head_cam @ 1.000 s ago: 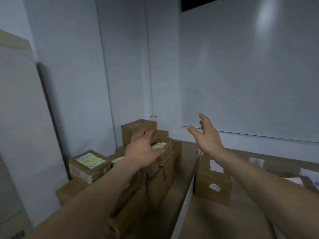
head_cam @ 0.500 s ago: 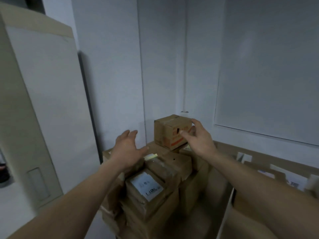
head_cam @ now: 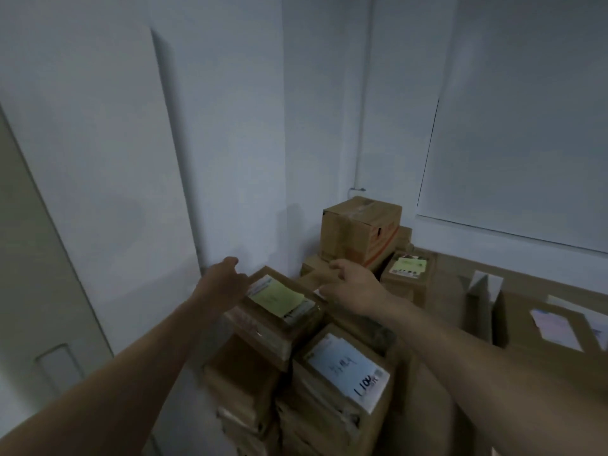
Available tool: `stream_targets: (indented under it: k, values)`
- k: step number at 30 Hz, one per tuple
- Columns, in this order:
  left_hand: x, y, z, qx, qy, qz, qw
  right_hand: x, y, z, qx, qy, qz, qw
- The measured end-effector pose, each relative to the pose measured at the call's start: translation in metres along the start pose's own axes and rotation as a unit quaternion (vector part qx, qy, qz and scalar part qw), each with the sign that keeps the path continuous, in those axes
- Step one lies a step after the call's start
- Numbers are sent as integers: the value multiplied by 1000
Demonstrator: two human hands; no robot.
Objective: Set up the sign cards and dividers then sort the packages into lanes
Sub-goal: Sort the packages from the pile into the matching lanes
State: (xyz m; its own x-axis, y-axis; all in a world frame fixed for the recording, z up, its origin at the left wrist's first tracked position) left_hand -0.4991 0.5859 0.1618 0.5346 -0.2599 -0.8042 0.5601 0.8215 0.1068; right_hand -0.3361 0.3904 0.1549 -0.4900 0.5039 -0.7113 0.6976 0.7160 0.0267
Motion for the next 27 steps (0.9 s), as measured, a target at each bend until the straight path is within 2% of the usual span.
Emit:
stream_targets:
  k: [11,18,22,27]
  values:
    - [31,28,-12,-8,-19,-100,995,45,24,-4,50,32,-27,998]
    - [36,34,-12,1,-20,-123,992,55,25,-16,47,30,-37,998]
    - [25,44,-9,35,1,-85,996,53,26,-20,60,66,-15,996]
    - [-12,55,14,52,-39,22,998,39,33,-25,90,168,42,981]
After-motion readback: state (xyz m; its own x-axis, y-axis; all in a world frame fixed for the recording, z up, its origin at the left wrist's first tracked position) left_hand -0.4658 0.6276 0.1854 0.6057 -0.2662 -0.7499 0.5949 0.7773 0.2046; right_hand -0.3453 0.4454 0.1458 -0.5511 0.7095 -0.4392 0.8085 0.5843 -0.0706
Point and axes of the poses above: each hand's wrist, its own y-axis towards the middle knuckle, its own x-axis out of the palm, z = x × y, the point moved 9 cm from there along y, towards the middle knuckle, and after that the axes turned 4 degrees about z, right-handed, at the moved point
